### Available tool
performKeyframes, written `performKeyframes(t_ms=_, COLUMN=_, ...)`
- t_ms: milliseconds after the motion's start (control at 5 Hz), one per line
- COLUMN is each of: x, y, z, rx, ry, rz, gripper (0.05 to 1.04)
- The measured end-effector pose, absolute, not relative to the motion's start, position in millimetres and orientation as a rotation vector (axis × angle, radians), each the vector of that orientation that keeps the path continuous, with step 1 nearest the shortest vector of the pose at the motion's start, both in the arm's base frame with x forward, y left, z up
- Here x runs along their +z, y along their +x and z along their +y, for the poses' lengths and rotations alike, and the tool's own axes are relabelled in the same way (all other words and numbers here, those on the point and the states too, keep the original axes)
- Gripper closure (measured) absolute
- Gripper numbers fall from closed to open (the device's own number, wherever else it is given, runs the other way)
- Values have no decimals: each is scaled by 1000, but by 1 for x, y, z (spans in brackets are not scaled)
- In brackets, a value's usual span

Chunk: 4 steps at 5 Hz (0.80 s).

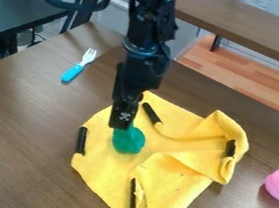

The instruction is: Move the green object from the cloth to the left of the table

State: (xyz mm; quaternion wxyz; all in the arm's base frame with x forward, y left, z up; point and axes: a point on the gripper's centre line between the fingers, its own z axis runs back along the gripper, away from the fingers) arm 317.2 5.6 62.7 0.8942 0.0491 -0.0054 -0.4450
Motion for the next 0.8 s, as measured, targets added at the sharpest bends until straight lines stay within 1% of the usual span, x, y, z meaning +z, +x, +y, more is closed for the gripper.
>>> performKeyframes(t_ms=200, x=58, y=317, z=3, rx=-941, ry=113, rz=-24, gripper=83)
performKeyframes(t_ms=600, x=62, y=325, z=-4, rx=-935, ry=129, rz=-61, gripper=83)
performKeyframes(t_ms=800, x=51, y=328, z=-8, rx=-948, ry=145, rz=-45, gripper=83)
